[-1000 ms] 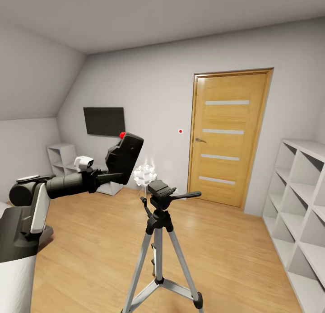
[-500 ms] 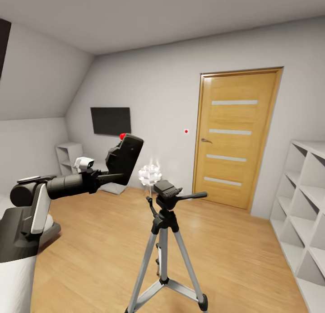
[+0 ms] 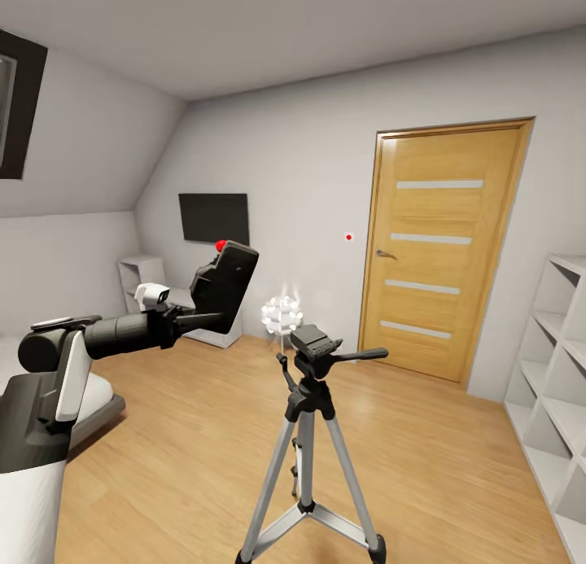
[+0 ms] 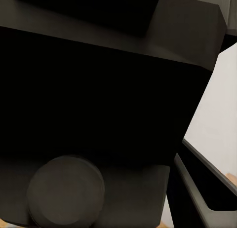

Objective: Attach the digital camera to the camera tripod in the bedroom.

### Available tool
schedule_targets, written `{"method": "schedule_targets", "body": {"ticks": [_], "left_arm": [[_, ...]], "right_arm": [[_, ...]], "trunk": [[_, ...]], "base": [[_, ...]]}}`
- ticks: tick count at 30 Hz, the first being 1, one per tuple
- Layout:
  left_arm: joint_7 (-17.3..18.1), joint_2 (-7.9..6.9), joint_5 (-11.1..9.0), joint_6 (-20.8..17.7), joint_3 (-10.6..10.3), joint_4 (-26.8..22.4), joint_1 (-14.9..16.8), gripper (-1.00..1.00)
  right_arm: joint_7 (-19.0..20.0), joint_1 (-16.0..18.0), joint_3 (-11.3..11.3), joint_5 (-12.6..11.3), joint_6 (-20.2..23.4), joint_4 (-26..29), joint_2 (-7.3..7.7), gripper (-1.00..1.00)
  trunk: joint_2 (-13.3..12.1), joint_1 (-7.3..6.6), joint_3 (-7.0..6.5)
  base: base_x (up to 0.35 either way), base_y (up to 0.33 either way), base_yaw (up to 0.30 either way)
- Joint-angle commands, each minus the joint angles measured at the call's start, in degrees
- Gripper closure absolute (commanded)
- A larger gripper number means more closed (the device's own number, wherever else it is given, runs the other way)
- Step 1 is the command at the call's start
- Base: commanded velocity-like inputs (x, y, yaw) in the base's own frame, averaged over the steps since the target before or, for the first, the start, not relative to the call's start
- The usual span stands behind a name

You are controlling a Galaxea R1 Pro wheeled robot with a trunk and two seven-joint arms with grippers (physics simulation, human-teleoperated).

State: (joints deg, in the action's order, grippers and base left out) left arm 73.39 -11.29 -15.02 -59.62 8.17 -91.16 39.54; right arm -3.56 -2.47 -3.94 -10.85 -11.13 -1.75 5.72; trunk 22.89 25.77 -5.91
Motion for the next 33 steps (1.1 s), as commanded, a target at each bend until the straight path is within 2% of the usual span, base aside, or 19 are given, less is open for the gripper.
{"method": "schedule_targets", "body": {"ticks": [1,10,11,12,14,15,18,21,22,23,24,26,28,29,33], "left_arm": [[0.2,-0.03,-0.1,-0.4,0.0,0.0,0.0,1.0],[0.2,-0.04,-0.1,-0.4,0.0,0.0,0.0,1.0],[0.3,0.04,-0.1,-0.4,-0.1,0.0,0.0,1.0],[0.2,0.06,-0.1,-0.4,-0.1,0.0,0.0,1.0],[0.1,0.14,-0.1,-0.4,-0.2,0.0,0.0,1.0],[-1.4,0.26,-0.1,-0.4,-0.1,0.0,0.0,1.0],[-4.0,0.37,-0.1,-0.4,0.0,0.0,0.6,1.0],[-6.5,0.69,-0.1,-0.4,0.0,0.2,2.5,1.0],[-10.0,1.77,-0.1,-0.4,0.0,1.8,5.9,1.0],[-10.8,2.04,-0.1,-0.4,0.0,2.6,6.9,1.0],[-12.0,2.62,-0.1,-0.4,0.0,5.2,9.5,1.0],[-13.7,4.66,-0.1,-0.4,-0.1,15.8,18.2,1.0],[-13.9,5.1,-0.1,-0.4,-0.2,19.3,21.1,1.0],[-14.1,5.47,-0.1,-0.4,-0.2,22.4,23.9,1.0],[-14.3,6.53,-0.1,-0.4,-1.1,28.6,29.8,1.0]], "right_arm": [[0.0,0.0,-0.4,-0.5,-0.3,-0.1,-0.01,-1.0],[-0.1,0.0,-0.5,-0.5,-0.3,-0.1,-0.01,-1.0],[-0.5,0.0,-0.8,-0.2,-0.3,4.1,0.27,-1.0],[-0.7,0.0,-0.8,-0.1,-0.3,5.6,0.48,-1.0],[-1.1,0.0,-0.9,0.0,-0.1,11.7,1.82,-1.0],[-1.6,0.0,-0.9,0.0,0.6,27.0,4.66,-1.0],[-1.7,0.0,-0.9,0.0,2.2,34.6,5.44,-1.0],[-1.8,0.0,-0.8,0.0,4.5,39.2,5.78,-1.0],[-1.7,0.1,-0.7,0.0,7.5,45.0,6.01,-1.0],[-1.7,0.1,-0.6,0.0,8.2,46.6,6.03,-1.0],[-1.7,0.1,-0.3,0.0,9.4,50.0,6.1,-1.0],[-1.7,0.2,2.6,-0.1,12.0,58.7,6.2,-1.0],[-1.7,0.4,3.4,-0.2,13.0,60.8,6.21,-1.0],[-1.7,1.1,3.8,-0.2,14.1,62.3,6.22,-1.0],[-1.5,3.9,4.6,-0.2,17.2,64.3,6.41,-1.0]], "trunk": [[0.0,0.02,0.0],[0.0,0.02,0.0],[0.0,0.02,0.0],[0.0,0.02,0.0],[0.0,0.02,0.0],[0.0,0.02,0.0],[0.0,0.02,0.0],[0.0,0.02,0.0],[0.0,0.02,0.0],[0.0,0.02,0.0],[0.0,0.02,0.0],[0.0,0.02,0.0],[0.0,0.02,0.0],[0.0,0.02,0.0],[0.0,0.02,0.0]], "base": [[0.0,0.0,0.011],[0.0,0.0,0.004],[0.0,0.0,0.0],[0.0,0.0,0.0],[0.0,0.0,0.0],[0.0,0.0,0.0],[0.0,0.0,0.0],[0.0,0.0,0.0],[0.0,0.0,0.0],[0.0,0.0,0.0],[0.0,0.0,0.0],[0.0,0.0,0.0],[0.0,0.0,0.0],[0.0,0.0,0.0],[0.0,0.0,0.0]]}}
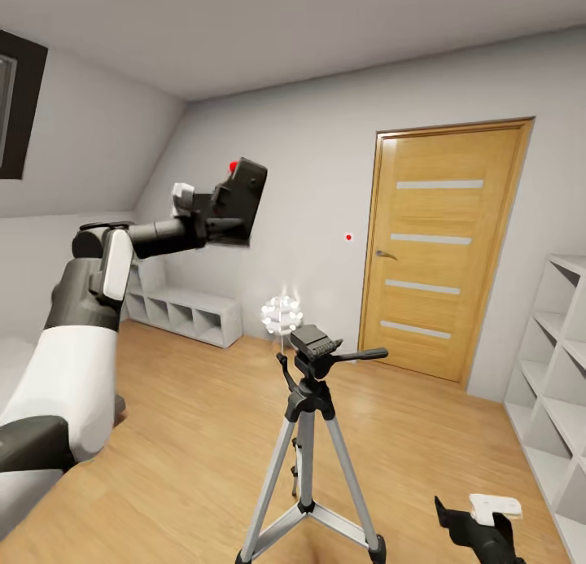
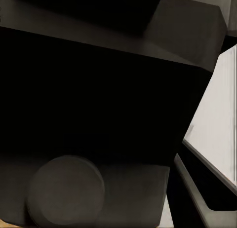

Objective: Attach the digital camera to the camera tripod in the bedroom.

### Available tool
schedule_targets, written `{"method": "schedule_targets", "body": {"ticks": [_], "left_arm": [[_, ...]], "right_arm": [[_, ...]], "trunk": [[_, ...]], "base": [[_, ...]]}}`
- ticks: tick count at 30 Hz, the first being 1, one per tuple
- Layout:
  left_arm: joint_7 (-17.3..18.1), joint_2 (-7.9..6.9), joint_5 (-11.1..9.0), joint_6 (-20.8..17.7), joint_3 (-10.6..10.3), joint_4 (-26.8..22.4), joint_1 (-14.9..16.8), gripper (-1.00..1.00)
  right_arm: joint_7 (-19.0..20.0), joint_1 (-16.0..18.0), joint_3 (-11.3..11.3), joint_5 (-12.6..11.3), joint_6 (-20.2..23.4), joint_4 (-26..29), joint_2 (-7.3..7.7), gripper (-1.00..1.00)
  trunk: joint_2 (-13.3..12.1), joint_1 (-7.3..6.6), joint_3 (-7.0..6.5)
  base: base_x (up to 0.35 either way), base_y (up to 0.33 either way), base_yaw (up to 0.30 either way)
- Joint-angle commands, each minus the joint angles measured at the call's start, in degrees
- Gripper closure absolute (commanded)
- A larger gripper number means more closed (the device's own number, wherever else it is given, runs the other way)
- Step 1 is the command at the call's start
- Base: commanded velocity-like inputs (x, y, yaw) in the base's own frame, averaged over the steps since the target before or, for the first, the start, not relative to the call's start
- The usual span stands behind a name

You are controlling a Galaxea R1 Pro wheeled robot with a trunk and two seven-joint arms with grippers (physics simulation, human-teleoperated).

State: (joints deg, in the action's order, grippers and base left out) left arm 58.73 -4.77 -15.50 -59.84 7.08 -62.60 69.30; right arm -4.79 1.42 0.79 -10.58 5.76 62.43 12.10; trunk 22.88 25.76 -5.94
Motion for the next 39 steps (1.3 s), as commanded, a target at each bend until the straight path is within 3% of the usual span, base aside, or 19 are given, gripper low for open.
{"method": "schedule_targets", "body": {"ticks": [1,6,8,11,16,18,19,22,27,30,36,39], "left_arm": [[0.3,0.25,0.4,-0.2,-0.3,1.1,1.0,1.0],[-1.3,2.29,0.5,-0.2,-4.5,7.3,7.0,1.0],[-3.7,2.83,0.5,-0.2,-6.3,10.0,9.4,1.0],[-8.2,3.35,0.5,-0.2,-7.7,14.2,14.6,1.0],[-10.3,4.24,0.6,-0.2,-9.2,18.9,18.6,1.0],[-10.6,4.84,0.6,-0.2,-11.6,20.0,19.4,1.0],[-10.7,5.55,0.5,-0.2,-17.4,20.6,20.0,1.0],[-10.8,5.68,0.4,-0.2,-19.2,20.3,20.1,1.0],[-7.8,5.72,0.4,-0.2,-23.8,20.0,20.2,1.0],[-4.0,5.76,0.4,-0.2,-29.3,19.8,20.1,1.0],[-0.1,5.31,0.4,-0.2,-34.4,16.9,19.8,1.0],[1.6,4.0,0.4,-0.2,-37.0,13.6,19.6,1.0]], "right_arm": [[-0.2,0.6,0.0,-0.5,0.8,0.3,0.1,-1.0],[-0.2,3.6,0.5,-0.6,3.8,0.8,0.32,-1.0],[-0.1,4.1,0.5,-0.6,4.3,0.9,0.35,-1.0],[0.6,4.5,0.4,-0.7,4.3,0.9,0.33,-1.0],[2.1,4.6,0.2,-0.7,3.7,-0.1,0.17,-1.0],[3.3,4.6,0.2,-0.7,3.4,-0.7,0.14,-1.0],[5.4,4.6,0.2,-0.7,3.2,-1.4,0.17,-1.0],[7.0,4.6,0.2,-0.7,3.2,-1.7,0.19,-1.0],[9.7,4.6,0.1,-0.6,3.2,-1.9,0.2,-1.0],[14.2,4.6,0.3,-0.6,3.2,-1.9,0.24,-1.0],[18.4,4.9,0.5,-0.6,3.3,-1.9,0.29,-1.0],[19.3,5.2,0.5,-0.6,3.3,-1.9,0.29,-1.0]], "trunk": [[0.0,0.03,0.04],[0.0,0.03,0.04],[0.0,0.03,0.04],[0.0,0.03,0.04],[0.0,0.03,0.04],[0.0,0.03,0.04],[0.0,0.03,0.04],[0.0,0.03,0.04],[0.0,0.03,0.04],[0.0,0.03,0.04],[0.0,0.03,0.04],[0.0,0.03,0.04]], "base": [[0.0,0.0,0.0],[0.0,0.0,0.0],[0.0,0.0,0.0],[0.0,0.0,0.0],[0.0,0.0,0.0],[0.0,0.0,0.0],[0.0,0.0,0.0],[0.0,0.0,0.0],[0.0,0.0,0.0],[0.0,0.0,0.0],[0.0,0.0,0.0],[0.0,0.0,0.0]]}}
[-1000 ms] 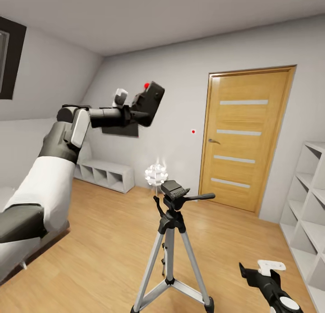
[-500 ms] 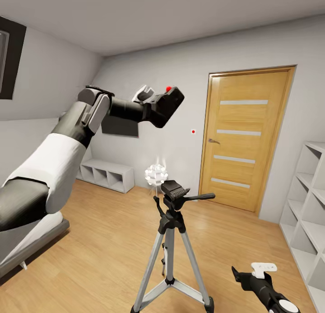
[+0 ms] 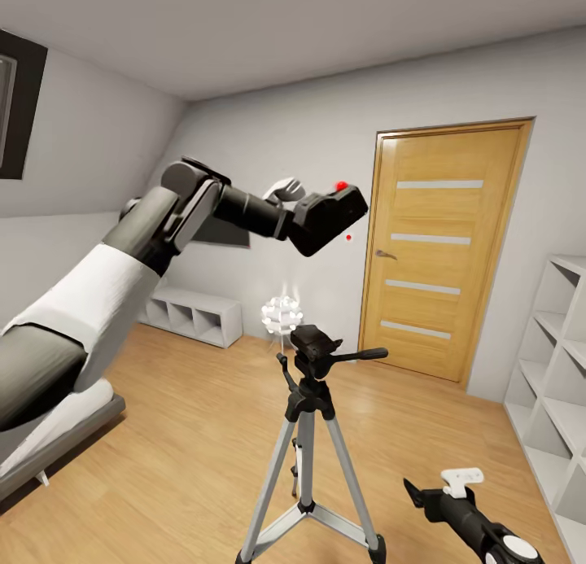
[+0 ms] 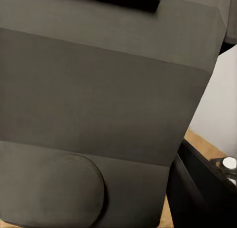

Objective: Attach the digital camera to the camera tripod in the bedroom.

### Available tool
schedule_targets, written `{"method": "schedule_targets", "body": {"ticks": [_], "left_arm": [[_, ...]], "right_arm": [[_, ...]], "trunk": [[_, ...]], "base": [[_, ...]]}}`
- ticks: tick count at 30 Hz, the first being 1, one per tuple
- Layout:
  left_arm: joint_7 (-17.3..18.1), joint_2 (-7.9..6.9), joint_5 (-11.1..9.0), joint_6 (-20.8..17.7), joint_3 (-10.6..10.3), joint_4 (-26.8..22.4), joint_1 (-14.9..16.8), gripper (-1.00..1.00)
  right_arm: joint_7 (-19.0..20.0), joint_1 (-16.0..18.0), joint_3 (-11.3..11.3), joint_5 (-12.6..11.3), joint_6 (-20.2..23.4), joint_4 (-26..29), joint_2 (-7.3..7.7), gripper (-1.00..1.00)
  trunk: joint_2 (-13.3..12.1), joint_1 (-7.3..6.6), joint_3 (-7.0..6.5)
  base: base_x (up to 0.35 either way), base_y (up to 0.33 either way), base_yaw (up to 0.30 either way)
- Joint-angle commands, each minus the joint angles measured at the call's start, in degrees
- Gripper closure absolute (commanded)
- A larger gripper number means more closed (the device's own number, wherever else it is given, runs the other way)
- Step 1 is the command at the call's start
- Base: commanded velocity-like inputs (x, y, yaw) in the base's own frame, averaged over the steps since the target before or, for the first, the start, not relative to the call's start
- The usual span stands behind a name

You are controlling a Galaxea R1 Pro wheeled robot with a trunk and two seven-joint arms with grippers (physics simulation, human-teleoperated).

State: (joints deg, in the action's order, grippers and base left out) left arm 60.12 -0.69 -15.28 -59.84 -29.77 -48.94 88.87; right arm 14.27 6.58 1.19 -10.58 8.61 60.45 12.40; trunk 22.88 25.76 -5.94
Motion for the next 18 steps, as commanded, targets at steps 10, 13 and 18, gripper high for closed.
{"method": "schedule_targets", "body": {"ticks": [10,13,18], "left_arm": [[9.9,-9.29,0.0,-0.2,-8.4,-12.6,-0.7,1.0],[12.0,-11.88,0.0,-0.2,-9.6,-14.5,-0.8,1.0],[15.1,-14.54,-0.1,-0.2,-11.3,-16.8,-1.1,1.0]], "right_arm": [[0.6,0.2,0.3,-0.7,0.3,-0.1,-0.01,-1.0],[0.6,0.2,0.3,-0.7,0.3,-0.1,-0.01,-1.0],[0.6,0.2,0.3,-0.7,0.3,-0.1,-0.01,-1.0]], "trunk": [[0.0,0.02,0.03],[0.0,0.02,0.03],[0.0,0.02,0.03]], "base": [[0.0,0.0,0.0],[0.0,0.0,0.0],[0.0,0.0,0.0]]}}
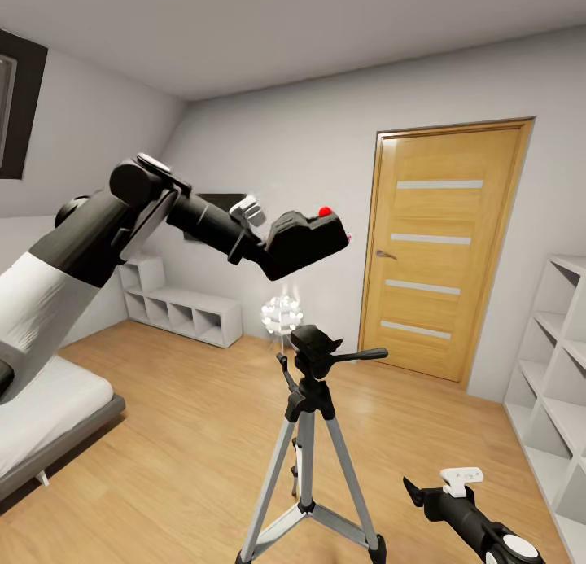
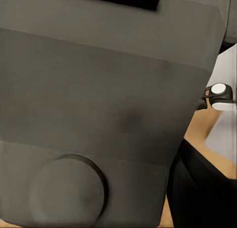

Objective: Attach the digital camera to the camera tripod in the bedroom.

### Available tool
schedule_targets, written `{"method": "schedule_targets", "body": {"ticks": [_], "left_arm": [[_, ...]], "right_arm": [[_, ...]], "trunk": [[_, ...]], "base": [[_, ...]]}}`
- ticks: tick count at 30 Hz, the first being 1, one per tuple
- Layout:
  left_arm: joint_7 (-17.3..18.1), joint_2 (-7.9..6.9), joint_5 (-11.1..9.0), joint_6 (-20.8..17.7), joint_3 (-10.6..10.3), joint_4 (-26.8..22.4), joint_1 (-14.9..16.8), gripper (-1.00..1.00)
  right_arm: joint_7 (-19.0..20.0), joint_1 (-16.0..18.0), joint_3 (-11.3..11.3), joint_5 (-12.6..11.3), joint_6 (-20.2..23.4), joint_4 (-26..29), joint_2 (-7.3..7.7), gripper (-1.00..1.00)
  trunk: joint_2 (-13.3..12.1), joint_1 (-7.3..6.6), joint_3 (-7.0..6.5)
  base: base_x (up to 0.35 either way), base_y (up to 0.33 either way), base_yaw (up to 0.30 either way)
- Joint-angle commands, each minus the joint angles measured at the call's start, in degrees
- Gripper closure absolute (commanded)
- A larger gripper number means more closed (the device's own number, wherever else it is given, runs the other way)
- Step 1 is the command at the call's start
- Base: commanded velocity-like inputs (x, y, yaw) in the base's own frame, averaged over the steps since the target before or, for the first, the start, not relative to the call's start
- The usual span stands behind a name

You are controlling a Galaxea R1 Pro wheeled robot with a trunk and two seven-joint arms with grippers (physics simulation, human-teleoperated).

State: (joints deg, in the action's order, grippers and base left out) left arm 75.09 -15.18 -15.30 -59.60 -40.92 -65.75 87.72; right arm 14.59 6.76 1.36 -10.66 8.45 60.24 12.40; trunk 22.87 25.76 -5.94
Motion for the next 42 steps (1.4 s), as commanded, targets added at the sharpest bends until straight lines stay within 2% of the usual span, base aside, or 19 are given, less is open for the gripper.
{"method": "schedule_targets", "body": {"ticks": [1,6,12,16,19,22,24,26,27,30,32,35,42], "left_arm": [[0.4,-0.27,-0.1,-0.4,-0.5,-0.1,0.0,1.0],[1.1,-1.0,-0.2,-0.4,-1.7,-0.5,-0.3,1.0],[1.4,-1.26,-0.2,-0.4,-2.5,-0.6,-0.5,1.0],[1.4,-1.24,-0.3,-0.4,-4.2,0.0,-0.5,1.0],[1.5,-0.58,-0.3,-0.4,-5.7,2.9,-0.5,1.0],[1.5,0.73,-0.3,-0.4,-6.5,7.7,-0.5,1.0],[1.5,2.3,-0.3,-0.4,-7.0,10.9,-0.5,1.0],[1.5,3.18,-0.3,-0.4,-7.2,11.7,-0.5,1.0],[1.5,4.37,-0.3,-0.4,-7.5,12.7,-0.5,1.0],[1.5,5.44,-0.3,-0.4,-8.6,14.2,-0.5,1.0],[1.5,6.22,-0.3,-0.4,-10.8,16.1,-0.5,1.0],[1.5,6.52,-0.3,-0.4,-11.9,17.1,-0.5,1.0],[1.5,6.71,-0.2,-0.4,-12.8,17.7,-0.3,1.0]], "right_arm": [[0.3,0.0,0.1,-0.6,0.4,0.1,-0.01,-1.0],[0.2,0.1,0.1,-0.6,0.4,0.0,-0.06,-1.0],[-1.8,1.9,0.1,-0.6,-0.3,-2.2,-0.09,-1.0],[-2.5,3.0,0.1,-0.5,-4.1,-5.5,-0.16,-1.0],[-2.7,3.5,0.1,-0.5,-7.1,-7.4,-0.22,-1.0],[-2.8,3.9,0.1,-0.5,-8.7,-8.7,-0.28,-1.0],[-2.9,4.1,0.1,-0.4,-9.5,-9.3,-0.53,-1.0],[-2.9,4.1,0.0,-0.4,-9.7,-9.5,-0.63,-1.0],[-2.9,4.1,0.0,-0.4,-9.8,-9.6,-0.71,-1.0],[-2.9,4.1,-0.1,-0.4,-10.1,-9.7,-0.83,-1.0],[-2.9,4.1,-0.2,-0.4,-11.6,-10.2,-1.02,-1.0],[-2.9,4.1,-0.3,-0.3,-12.9,-11.3,-1.13,-1.0],[-2.9,4.1,-1.1,-0.3,-14.8,-13.2,-1.33,-1.0]], "trunk": [[0.1,0.02,0.03],[0.1,0.02,0.03],[0.1,0.02,0.03],[0.1,0.02,0.03],[0.1,0.02,0.03],[0.1,0.02,0.03],[0.1,0.02,0.03],[0.1,0.02,0.03],[0.1,0.02,0.03],[0.1,0.02,0.03],[0.1,0.02,0.03],[0.1,0.02,0.03],[0.1,0.02,0.03]], "base": [[0.0,0.0,0.0],[0.0,0.0,0.0],[0.0,0.0,0.0],[0.0,0.0,0.0],[0.0,0.0,0.0],[0.0,0.0,0.0],[0.0,0.0,0.0],[0.0,0.0,0.0],[0.0,0.0,0.0],[0.0,0.0,0.0],[0.0,0.0,0.0],[0.0,0.0,0.0],[0.0,0.0,0.0]]}}
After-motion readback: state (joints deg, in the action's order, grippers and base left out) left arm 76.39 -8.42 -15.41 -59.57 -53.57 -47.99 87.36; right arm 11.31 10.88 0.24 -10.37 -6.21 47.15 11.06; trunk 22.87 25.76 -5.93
